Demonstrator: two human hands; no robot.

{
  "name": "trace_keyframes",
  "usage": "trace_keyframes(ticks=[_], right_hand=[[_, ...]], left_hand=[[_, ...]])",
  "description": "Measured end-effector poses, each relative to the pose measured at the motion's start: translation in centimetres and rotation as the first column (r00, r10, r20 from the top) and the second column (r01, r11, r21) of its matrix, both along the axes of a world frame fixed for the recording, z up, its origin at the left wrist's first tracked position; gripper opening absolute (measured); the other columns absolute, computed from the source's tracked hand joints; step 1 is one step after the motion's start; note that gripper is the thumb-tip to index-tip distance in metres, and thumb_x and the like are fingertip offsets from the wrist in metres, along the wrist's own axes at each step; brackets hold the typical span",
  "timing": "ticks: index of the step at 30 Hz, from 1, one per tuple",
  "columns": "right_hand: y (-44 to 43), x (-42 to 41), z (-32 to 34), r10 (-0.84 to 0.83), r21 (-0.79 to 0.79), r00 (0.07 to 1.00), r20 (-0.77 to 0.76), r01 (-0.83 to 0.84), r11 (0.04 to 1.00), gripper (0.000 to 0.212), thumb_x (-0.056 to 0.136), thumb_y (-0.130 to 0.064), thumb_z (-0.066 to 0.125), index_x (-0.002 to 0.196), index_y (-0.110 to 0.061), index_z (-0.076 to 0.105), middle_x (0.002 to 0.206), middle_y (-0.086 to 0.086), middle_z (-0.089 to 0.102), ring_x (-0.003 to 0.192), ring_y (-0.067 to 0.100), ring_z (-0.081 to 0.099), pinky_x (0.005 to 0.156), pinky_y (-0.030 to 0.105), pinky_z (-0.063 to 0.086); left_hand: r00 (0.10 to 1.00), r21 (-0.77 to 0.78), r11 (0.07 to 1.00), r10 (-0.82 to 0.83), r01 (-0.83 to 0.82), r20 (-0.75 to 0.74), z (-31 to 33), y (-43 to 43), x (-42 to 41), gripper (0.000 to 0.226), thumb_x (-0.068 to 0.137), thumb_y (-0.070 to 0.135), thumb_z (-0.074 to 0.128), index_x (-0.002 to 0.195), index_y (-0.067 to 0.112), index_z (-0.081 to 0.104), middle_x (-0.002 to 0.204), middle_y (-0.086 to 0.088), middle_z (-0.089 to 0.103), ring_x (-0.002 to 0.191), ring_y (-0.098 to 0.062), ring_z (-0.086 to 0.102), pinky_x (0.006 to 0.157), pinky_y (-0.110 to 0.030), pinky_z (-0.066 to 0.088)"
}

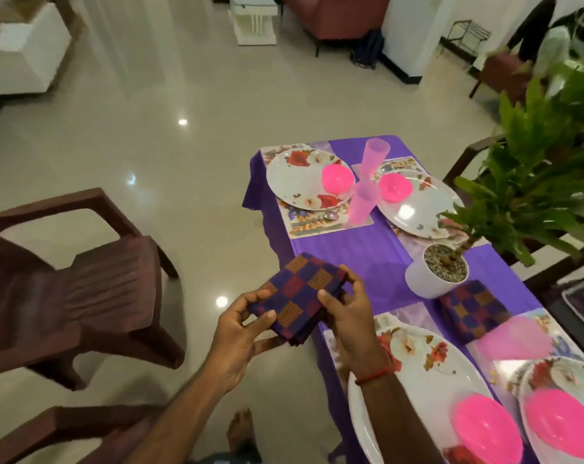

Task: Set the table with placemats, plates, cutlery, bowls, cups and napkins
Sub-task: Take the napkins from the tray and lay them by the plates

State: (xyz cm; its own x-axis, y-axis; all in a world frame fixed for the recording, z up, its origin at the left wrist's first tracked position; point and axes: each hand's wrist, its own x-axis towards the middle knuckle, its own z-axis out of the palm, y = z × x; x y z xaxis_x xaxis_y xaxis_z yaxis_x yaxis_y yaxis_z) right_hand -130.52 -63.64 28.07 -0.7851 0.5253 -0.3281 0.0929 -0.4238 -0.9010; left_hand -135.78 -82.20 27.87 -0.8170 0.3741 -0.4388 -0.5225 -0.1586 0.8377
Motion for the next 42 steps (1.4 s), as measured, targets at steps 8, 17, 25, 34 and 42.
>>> trace_keyframes(ticks=[8,17,25,34,42], right_hand=[[2.0,-3.0,-0.5,-0.080,0.381,0.991,0.105,0.034,0.924,0.077,0.090,-0.006,0.072,0.145,-0.045,0.034,0.130,-0.012,0.059,0.116,0.011,0.063,0.088,0.034,0.060],[8.4,-7.1,-3.7,-0.098,0.433,0.956,0.275,-0.032,0.901,0.042,0.091,-0.006,0.070,0.117,-0.038,0.062,0.123,-0.006,0.066,0.111,0.010,0.066,0.092,0.037,0.059],[14.8,-10.8,-7.2,-0.254,0.470,0.887,0.384,0.049,0.881,0.049,0.090,-0.002,0.068,0.134,-0.024,0.061,0.127,-0.004,0.067,0.114,0.012,0.065,0.097,0.031,0.055],[18.2,-13.3,-9.2,-0.330,0.576,0.789,0.518,-0.036,0.817,0.076,0.082,-0.009,0.078,0.149,-0.018,0.045,0.135,0.011,0.053,0.124,0.027,0.053,0.106,0.036,0.043],[19.0,-13.9,-10.8,-0.481,0.678,0.495,0.724,-0.381,0.629,0.091,0.078,-0.057,0.076,0.152,-0.023,0.035,0.151,0.020,0.031,0.136,0.038,0.035,0.104,0.047,0.041]], left_hand=[[0.985,-0.067,0.984,-0.166,0.164,-0.038,-1.0,3.4,-6.1,0.031,0.091,-0.004,0.069,0.118,0.011,0.065,0.128,-0.010,0.063,0.104,-0.031,0.074,0.079,-0.053,0.063],[0.928,-0.136,0.919,-0.372,0.369,0.004,-2.9,11.0,-12.5,0.034,0.091,0.003,0.071,0.121,0.019,0.068,0.133,-0.003,0.060,0.107,-0.024,0.073,0.083,-0.054,0.062],[0.784,-0.279,0.743,-0.618,0.609,0.066,-4.8,18.4,-18.9,0.041,0.089,0.034,0.072,0.129,0.028,0.065,0.131,0.001,0.065,0.113,-0.022,0.069,0.082,-0.043,0.063],[0.753,-0.316,0.706,-0.657,0.634,0.044,-6.8,24.2,-20.9,0.027,0.097,0.028,0.067,0.124,0.028,0.065,0.137,0.000,0.060,0.115,-0.017,0.066,0.092,-0.044,0.059],[0.654,-0.342,0.607,-0.756,0.718,0.032,-7.1,27.0,-22.3,0.028,0.099,0.026,0.065,0.127,0.027,0.063,0.139,0.017,0.046,0.108,0.001,0.058,0.088,-0.034,0.058]])
